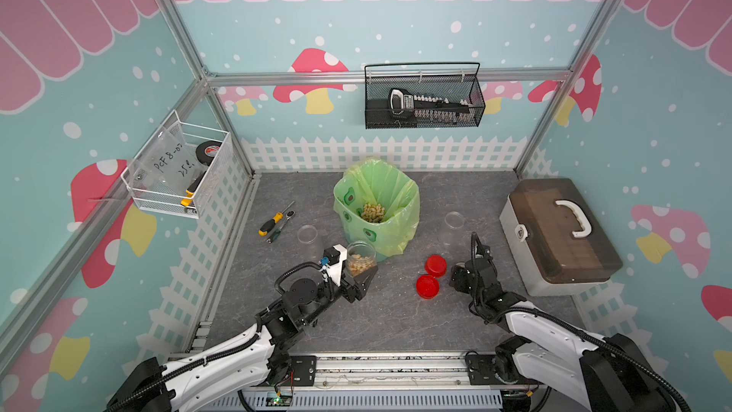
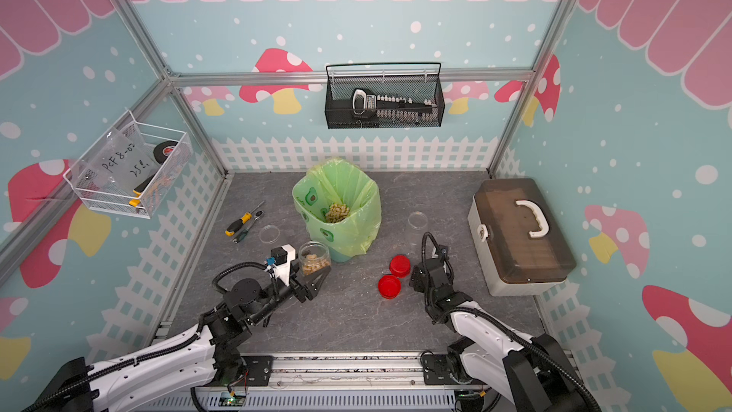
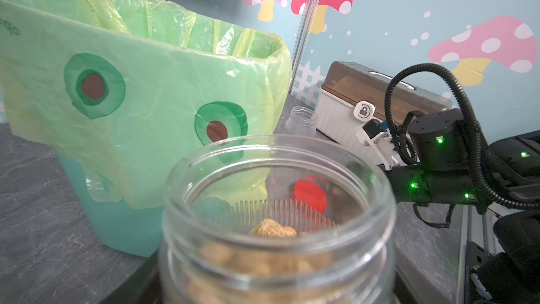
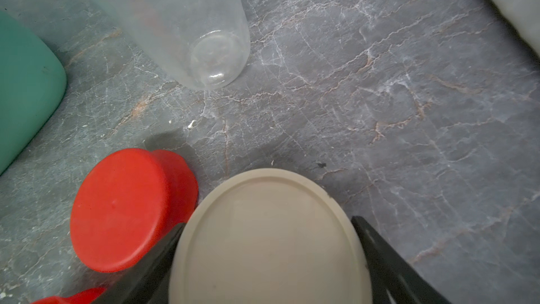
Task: Empty moldy peanuts from jars
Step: Place the lid at the center of the board.
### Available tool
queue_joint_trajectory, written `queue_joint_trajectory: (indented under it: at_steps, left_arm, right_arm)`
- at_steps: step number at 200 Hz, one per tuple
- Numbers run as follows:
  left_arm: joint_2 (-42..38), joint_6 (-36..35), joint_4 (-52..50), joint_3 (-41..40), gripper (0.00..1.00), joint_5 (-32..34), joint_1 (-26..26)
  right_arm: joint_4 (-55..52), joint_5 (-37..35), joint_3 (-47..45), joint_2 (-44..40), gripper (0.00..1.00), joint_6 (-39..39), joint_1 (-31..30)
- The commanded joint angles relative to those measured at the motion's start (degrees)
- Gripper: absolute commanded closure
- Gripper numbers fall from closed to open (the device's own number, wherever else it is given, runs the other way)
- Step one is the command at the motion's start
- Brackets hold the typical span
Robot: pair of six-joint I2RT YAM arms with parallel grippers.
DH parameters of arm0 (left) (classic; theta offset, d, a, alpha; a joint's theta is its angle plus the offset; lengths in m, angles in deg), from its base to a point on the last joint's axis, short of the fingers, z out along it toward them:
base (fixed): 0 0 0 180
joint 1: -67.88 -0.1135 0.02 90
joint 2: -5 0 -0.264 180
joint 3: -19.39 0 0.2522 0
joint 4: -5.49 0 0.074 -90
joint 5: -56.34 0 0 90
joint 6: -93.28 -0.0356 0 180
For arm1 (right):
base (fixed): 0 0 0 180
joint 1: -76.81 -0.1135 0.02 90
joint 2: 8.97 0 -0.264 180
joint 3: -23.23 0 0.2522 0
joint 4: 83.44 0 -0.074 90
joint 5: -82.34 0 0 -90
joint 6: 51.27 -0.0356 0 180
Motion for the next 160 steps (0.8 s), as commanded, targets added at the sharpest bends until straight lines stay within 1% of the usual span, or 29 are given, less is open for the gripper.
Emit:
queue_joint_trajectory:
  at_steps: [1,65,115,127,137,160]
  left_arm:
    - [-0.4,1.3,4.4,-0.2,0.57,-0.6,-0.4]
    - [-0.3,1.5,4.4,-0.2,0.57,-0.6,-0.6]
    - [-0.2,1.7,4.3,-0.2,0.57,-0.7,-0.7]
    - [-0.2,1.7,4.4,-0.2,0.57,-0.7,-0.7]
    - [0.0,1.7,4.5,-0.2,0.57,-0.6,-0.8]
    - [0.4,1.7,4.2,0.2,0.57,-0.8,-0.8]
  right_arm:
    - [1.1,0.3,0.2,1.0,0.14,-0.5,0.1]
    - [-0.1,1.8,1.1,0.0,0.09,0.6,0.2]
    - [-5.2,3.0,4.6,-6.1,0.06,4.0,0.1]
    - [-4.4,7.0,5.0,-8.2,0.07,7.3,0.2]
    - [-3.7,10.1,5.5,-10.0,0.09,9.0,0.1]
    - [1.2,17.7,6.3,-12.3,0.11,11.2,0.0]
